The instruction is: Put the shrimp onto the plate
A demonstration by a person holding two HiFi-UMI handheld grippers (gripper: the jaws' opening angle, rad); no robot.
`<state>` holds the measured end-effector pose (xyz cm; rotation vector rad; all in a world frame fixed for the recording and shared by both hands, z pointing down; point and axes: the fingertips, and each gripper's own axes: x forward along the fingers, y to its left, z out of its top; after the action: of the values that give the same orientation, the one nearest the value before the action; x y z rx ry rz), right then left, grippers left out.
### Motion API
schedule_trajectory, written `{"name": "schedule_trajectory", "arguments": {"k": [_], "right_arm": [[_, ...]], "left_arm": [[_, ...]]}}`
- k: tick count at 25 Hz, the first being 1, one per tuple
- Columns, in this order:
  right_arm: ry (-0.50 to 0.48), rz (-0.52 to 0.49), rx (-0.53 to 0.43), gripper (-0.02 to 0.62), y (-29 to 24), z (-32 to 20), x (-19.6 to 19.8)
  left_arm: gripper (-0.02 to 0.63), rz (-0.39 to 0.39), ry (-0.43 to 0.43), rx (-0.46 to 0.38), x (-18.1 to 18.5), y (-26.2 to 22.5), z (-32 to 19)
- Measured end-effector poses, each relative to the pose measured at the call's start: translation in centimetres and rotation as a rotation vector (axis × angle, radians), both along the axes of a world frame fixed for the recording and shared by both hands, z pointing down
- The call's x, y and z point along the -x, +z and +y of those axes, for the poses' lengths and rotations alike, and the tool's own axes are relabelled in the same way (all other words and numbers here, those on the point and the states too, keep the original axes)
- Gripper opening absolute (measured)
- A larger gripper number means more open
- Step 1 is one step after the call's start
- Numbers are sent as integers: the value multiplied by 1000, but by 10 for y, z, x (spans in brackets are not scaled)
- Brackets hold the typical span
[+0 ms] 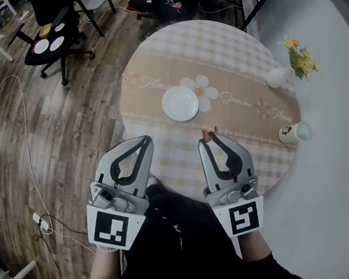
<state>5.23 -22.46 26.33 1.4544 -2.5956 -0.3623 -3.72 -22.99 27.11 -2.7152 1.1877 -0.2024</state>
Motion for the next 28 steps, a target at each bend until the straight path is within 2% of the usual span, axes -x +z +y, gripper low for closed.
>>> {"name": "schedule_trajectory", "arguments": {"k": [13, 17, 20, 28], "right_arm": [[10, 38, 64, 54, 37, -35, -9], [18, 55, 121, 54, 61, -50, -11], [26, 25, 168, 54, 78, -64, -14], [-8, 51, 201, 55, 112, -97, -9]], "left_arm": [[0, 6, -43, 33, 7, 14, -9], [0, 4, -48, 32, 8, 16, -13], [0, 2, -60, 40, 11, 18, -15], [0, -6, -100, 58, 21, 23, -18]]}}
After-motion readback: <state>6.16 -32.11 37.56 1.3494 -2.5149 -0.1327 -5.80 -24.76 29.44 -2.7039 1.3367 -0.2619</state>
